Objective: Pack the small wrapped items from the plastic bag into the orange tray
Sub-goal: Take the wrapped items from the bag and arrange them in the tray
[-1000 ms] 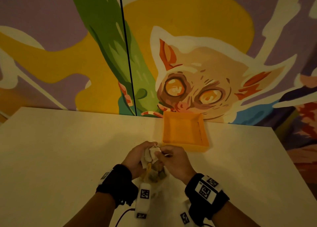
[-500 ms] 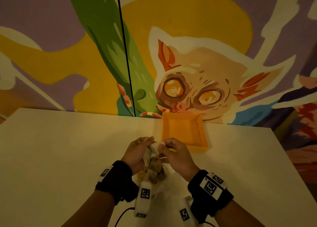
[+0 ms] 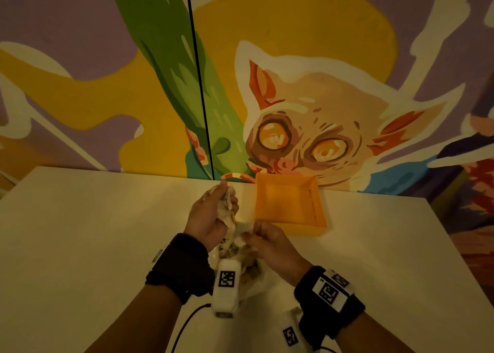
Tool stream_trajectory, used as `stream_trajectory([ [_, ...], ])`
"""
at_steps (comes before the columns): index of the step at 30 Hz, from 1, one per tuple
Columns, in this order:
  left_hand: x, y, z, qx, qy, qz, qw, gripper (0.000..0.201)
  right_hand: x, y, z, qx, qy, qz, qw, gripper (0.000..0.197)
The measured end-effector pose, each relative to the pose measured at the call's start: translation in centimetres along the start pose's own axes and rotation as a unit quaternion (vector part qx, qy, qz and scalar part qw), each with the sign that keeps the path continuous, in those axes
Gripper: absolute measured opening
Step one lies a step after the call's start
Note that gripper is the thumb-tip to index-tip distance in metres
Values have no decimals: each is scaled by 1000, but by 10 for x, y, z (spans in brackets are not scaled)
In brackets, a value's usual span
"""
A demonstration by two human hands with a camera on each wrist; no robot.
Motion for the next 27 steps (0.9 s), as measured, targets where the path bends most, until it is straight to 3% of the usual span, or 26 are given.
stream_trajectory([
  [4, 5, 18, -9, -75, 31, 27, 996, 16, -5, -18, 3, -37, 3, -79, 996, 20],
  [6, 5, 24, -10, -64, 28, 38, 997, 16, -5, -28, 5, -43, 12, -110, 993, 21],
  [13, -5, 64, 0, 136, -65, 127, 980, 18, -2, -14, 2, -32, 38, -13, 999, 20],
  [18, -12, 88, -26, 201, 16, 147, 968, 12, -1, -4, -17, -40, 88, -30, 995, 16],
  [23, -15, 88, -46, 180, 74, 100, 976, 24, -1, -5, -39, -29, 90, -56, 994, 17],
  [27, -26, 65, -47, 143, 125, 7, 982, 37, -3, -7, -56, 19, 82, -72, 994, 15],
])
Point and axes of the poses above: each hand's wrist, its own x-axis towards the middle knuckle, its own y-axis out of the back of the hand, z = x × y, the point moved 6 cm from there along x, towards the middle knuckle, and after that the axes turned 3 degrees about y, right-handed, at the moved point
